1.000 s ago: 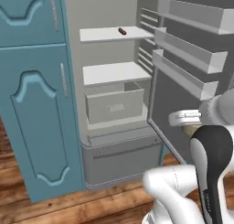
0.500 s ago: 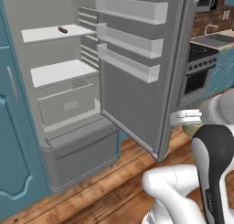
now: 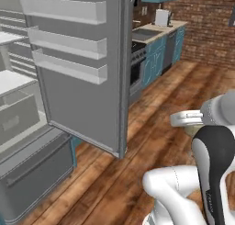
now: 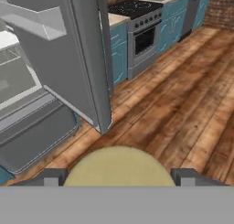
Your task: Retrieve the sausage and cheese from the fridge and place them on the cutting board on the counter.
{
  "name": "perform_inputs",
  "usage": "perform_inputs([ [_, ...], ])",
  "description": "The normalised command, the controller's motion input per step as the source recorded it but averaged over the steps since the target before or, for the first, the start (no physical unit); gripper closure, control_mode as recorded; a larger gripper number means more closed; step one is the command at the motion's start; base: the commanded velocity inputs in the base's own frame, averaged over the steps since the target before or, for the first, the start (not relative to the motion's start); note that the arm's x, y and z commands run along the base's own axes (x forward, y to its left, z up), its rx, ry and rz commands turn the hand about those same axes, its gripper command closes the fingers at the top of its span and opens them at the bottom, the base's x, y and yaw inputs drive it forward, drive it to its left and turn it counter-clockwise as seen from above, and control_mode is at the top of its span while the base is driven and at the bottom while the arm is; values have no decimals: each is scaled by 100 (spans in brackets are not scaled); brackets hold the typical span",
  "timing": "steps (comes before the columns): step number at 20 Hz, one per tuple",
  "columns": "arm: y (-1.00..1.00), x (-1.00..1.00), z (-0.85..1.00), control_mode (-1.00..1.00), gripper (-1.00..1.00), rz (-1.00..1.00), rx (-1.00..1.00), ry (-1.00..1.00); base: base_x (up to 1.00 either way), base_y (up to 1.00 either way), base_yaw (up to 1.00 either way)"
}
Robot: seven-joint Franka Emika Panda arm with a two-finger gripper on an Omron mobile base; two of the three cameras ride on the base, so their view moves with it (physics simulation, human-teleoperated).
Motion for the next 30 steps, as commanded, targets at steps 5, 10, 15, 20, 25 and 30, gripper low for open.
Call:
perform_inputs([
  [5, 0, 0, 0, 100, 100, 0, 0, 0, 8, 0, -54],
  [10, 0, 0, 0, 100, 100, 0, 0, 0, 24, 0, -45],
  [15, 0, 0, 0, 100, 100, 0, 0, 0, 31, 0, -42],
  [20, 0, 0, 0, 100, 100, 0, 0, 0, 60, -22, -33],
  [25, 0, 0, 0, 100, 100, 0, 0, 0, 97, -25, -25],
  [30, 0, 0, 0, 100, 100, 0, 0, 0, 100, -41, -24],
])
